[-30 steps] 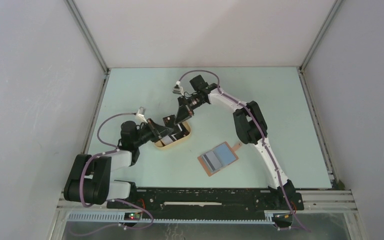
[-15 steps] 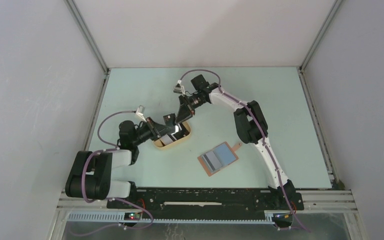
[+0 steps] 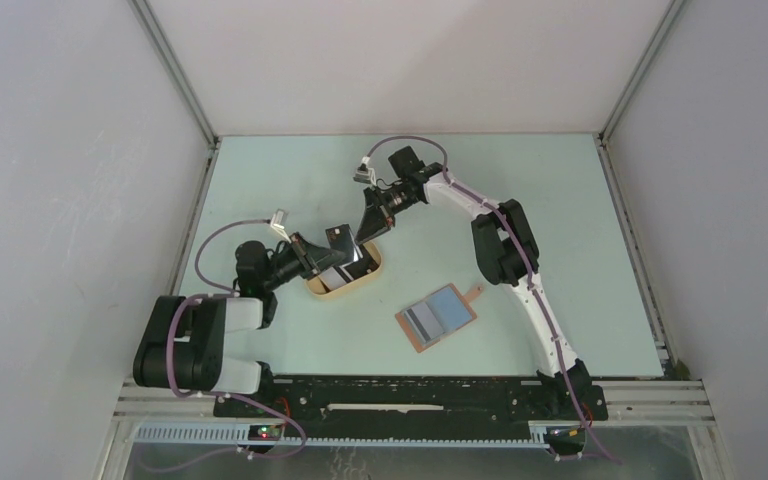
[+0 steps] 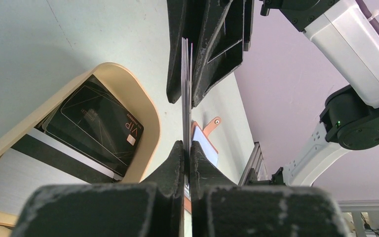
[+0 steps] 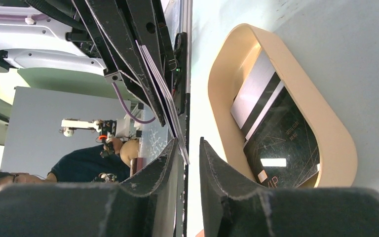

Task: Put the credit cards into the card holder
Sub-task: Place the credit card in the storage box.

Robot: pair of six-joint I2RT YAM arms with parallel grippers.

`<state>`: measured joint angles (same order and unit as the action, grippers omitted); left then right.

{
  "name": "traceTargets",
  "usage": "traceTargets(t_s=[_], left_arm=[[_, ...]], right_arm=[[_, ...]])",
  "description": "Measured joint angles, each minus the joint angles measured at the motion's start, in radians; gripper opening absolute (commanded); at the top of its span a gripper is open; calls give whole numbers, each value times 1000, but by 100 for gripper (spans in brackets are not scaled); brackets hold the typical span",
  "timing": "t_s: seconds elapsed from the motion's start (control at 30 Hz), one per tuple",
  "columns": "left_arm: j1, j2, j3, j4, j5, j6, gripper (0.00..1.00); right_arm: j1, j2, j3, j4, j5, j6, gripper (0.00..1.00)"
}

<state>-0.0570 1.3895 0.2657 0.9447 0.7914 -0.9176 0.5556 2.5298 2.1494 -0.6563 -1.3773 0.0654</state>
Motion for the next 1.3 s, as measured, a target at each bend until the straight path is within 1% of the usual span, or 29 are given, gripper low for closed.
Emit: traceTargets(t_s=[0.33, 0.5, 0.67, 0.97, 1.03, 1.17, 1.23, 1.3], left_arm=[[2, 34, -2, 46, 11, -27, 0], [5, 66, -2, 86, 23, -52, 0], [5, 99, -2, 122, 27, -64, 0], [11, 137, -2, 196, 53, -106, 0], [14, 158, -2, 233, 61, -130, 0], [15, 205, -2, 314, 71, -174, 0], [16, 216, -2, 330, 73, -184, 0], [17, 221, -2, 341, 74, -192, 6]], right_arm=[[3, 0, 0, -8, 23, 0, 28], [7, 0, 0, -8, 38, 1, 34], [11, 0, 0, -5, 45, 8, 37], [11, 0, 0, 5, 32, 28, 34], [10, 0, 0, 13, 23, 38, 31], [7, 0, 0, 31, -2, 61, 22], [7, 0, 0, 40, -11, 70, 14], [7, 0, 0, 50, -23, 80, 6]])
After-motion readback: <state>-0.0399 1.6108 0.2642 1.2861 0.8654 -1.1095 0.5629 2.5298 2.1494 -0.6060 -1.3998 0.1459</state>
